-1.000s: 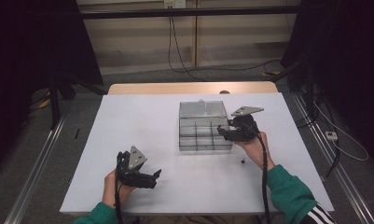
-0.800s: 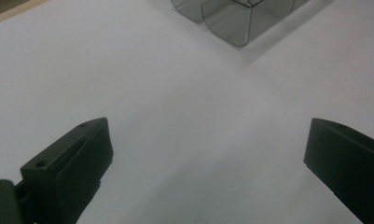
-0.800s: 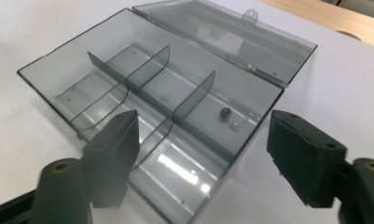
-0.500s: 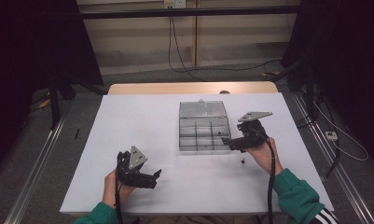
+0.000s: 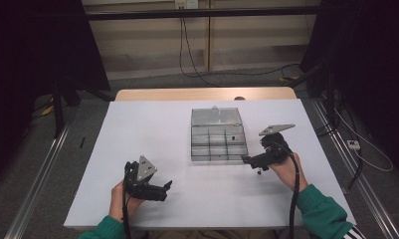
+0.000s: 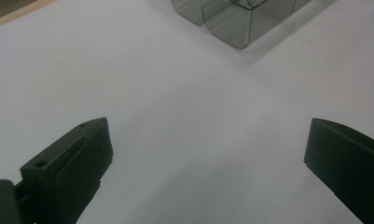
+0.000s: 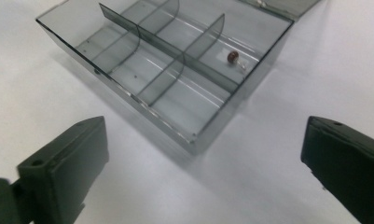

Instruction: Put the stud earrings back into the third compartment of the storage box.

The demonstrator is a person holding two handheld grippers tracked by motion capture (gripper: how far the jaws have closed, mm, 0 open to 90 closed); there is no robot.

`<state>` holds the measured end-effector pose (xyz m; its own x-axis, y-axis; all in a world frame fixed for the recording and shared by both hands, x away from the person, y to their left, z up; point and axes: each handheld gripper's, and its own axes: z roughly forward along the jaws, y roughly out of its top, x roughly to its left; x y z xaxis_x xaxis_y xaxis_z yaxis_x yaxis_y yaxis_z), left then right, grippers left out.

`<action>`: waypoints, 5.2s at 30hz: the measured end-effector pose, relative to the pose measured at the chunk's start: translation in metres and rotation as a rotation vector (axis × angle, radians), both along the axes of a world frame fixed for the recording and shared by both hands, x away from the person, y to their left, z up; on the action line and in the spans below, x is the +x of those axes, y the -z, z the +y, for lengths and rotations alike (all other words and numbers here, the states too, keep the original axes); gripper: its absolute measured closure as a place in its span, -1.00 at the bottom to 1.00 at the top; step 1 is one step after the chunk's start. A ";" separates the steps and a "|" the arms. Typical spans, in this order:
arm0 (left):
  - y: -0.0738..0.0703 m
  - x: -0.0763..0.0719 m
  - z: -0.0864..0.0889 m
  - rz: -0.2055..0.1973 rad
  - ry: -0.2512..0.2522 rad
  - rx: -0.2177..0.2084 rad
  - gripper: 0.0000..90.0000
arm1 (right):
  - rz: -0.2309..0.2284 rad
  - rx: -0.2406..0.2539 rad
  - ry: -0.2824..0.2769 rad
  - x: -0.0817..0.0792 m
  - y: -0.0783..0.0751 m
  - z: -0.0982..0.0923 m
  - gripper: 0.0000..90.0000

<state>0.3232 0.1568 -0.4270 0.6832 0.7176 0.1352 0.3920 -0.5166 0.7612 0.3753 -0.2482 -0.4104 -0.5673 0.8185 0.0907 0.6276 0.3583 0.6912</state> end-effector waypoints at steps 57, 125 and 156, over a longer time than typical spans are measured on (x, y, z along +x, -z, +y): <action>-0.001 0.000 -0.002 -0.006 0.008 0.011 -0.98 | 0.148 -0.048 0.194 -0.038 0.030 -0.009 0.52; 0.000 0.000 -0.001 -0.019 0.005 0.007 -0.98 | -0.067 -0.051 0.100 -0.048 0.002 -0.013 0.81; 0.000 0.000 -0.002 -0.018 0.012 0.017 -0.98 | -0.201 -0.056 0.075 -0.030 -0.018 0.004 0.81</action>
<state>0.3233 0.1543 -0.4272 0.6891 0.7069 0.1597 0.3721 -0.5343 0.7590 0.3453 -0.2441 -0.3923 -0.5067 0.8597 -0.0650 0.5054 0.3573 0.7854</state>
